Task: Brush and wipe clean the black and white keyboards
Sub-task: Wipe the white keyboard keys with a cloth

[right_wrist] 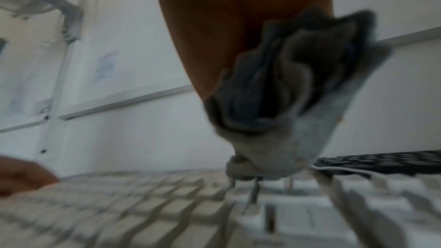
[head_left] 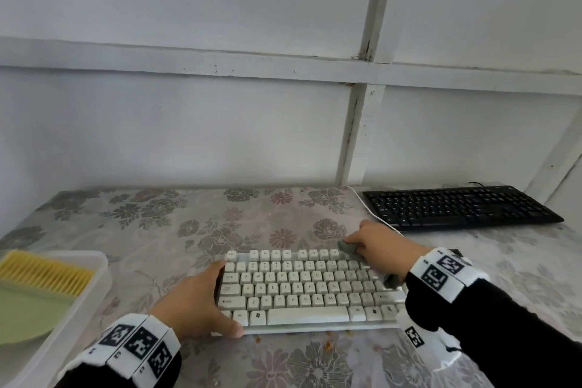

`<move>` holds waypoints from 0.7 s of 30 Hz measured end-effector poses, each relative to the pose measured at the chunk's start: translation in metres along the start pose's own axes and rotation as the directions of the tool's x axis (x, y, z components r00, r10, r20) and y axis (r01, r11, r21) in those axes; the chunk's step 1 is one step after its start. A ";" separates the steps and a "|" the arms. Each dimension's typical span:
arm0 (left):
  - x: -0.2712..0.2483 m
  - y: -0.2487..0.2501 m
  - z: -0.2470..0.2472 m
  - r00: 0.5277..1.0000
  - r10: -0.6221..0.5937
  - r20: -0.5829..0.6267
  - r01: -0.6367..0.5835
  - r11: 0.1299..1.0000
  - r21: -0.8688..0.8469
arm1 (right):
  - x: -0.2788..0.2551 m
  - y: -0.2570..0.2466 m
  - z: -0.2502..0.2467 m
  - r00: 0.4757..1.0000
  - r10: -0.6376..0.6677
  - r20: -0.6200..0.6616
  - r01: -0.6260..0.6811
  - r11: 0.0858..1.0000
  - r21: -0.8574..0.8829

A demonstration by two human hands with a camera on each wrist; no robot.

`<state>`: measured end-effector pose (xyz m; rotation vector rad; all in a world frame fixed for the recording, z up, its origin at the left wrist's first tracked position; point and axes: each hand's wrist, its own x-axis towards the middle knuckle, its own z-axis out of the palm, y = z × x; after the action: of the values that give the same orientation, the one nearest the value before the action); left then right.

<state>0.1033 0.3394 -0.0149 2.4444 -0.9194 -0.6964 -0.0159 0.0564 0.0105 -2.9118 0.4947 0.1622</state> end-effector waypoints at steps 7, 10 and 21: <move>-0.001 0.001 -0.001 1.000 -0.005 0.012 0.005 1.000 0.002 | -0.008 0.012 -0.001 0.998 -0.042 -0.055 0.047 0.996 0.079; -0.002 0.003 -0.001 1.000 -0.012 0.008 0.012 1.000 0.006 | -0.013 0.010 0.012 0.995 -0.067 -0.076 0.071 0.996 0.049; 0.000 0.000 0.000 1.000 -0.019 0.013 0.018 1.000 0.019 | -0.028 0.064 0.011 0.992 0.078 -0.099 -0.081 0.997 -0.020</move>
<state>0.1031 0.3400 -0.0152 2.4708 -0.9135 -0.7140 -0.0645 0.0086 -0.0070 -2.9357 0.6292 0.0361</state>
